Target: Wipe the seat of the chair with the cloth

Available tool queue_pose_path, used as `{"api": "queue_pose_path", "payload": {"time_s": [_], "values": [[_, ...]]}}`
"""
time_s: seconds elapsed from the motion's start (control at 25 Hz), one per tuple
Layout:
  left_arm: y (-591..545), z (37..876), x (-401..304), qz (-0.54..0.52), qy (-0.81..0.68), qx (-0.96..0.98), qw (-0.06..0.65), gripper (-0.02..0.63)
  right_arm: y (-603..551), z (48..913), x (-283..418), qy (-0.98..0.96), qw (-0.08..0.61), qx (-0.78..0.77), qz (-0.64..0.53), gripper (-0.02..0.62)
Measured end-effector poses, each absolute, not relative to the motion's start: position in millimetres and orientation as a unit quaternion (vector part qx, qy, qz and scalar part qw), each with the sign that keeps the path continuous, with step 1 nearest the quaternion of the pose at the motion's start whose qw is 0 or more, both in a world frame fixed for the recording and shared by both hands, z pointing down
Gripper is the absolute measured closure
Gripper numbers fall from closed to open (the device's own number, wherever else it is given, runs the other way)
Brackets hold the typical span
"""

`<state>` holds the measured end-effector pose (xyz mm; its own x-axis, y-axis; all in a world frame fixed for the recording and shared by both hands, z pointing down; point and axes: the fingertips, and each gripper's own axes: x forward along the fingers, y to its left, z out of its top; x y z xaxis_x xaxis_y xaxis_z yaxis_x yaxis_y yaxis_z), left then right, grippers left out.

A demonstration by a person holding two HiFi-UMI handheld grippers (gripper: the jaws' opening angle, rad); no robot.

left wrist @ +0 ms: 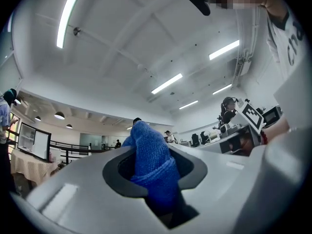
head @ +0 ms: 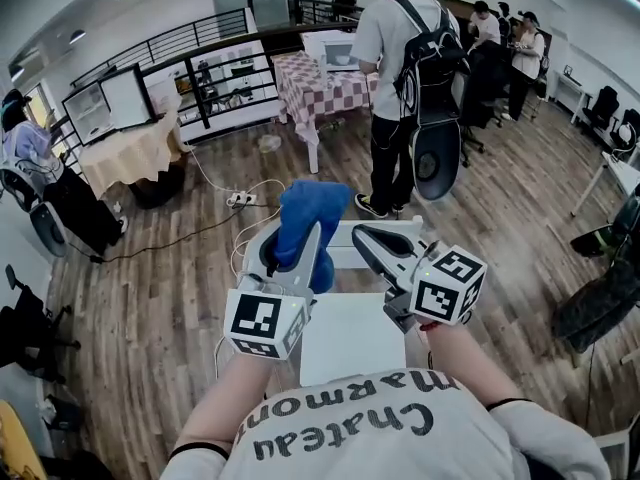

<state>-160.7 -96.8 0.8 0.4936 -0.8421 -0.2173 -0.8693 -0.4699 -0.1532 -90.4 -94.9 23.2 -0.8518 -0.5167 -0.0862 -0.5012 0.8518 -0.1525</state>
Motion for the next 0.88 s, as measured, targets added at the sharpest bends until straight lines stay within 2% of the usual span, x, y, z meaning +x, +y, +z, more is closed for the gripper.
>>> {"api": "queue_pose_path", "payload": {"time_s": [0.32, 0.88], "values": [[-88, 5, -161, 0.062, 0.526, -0.841, 0.109, 0.488, -84, 19, -76, 0.970, 0.043, -0.238, -0.031, 0.580], [-72, 23, -167, 0.061, 0.537, -0.837, 0.080, 0.488, -84, 42, -39, 0.951, 0.053, -0.295, -0.072, 0.581]]}}
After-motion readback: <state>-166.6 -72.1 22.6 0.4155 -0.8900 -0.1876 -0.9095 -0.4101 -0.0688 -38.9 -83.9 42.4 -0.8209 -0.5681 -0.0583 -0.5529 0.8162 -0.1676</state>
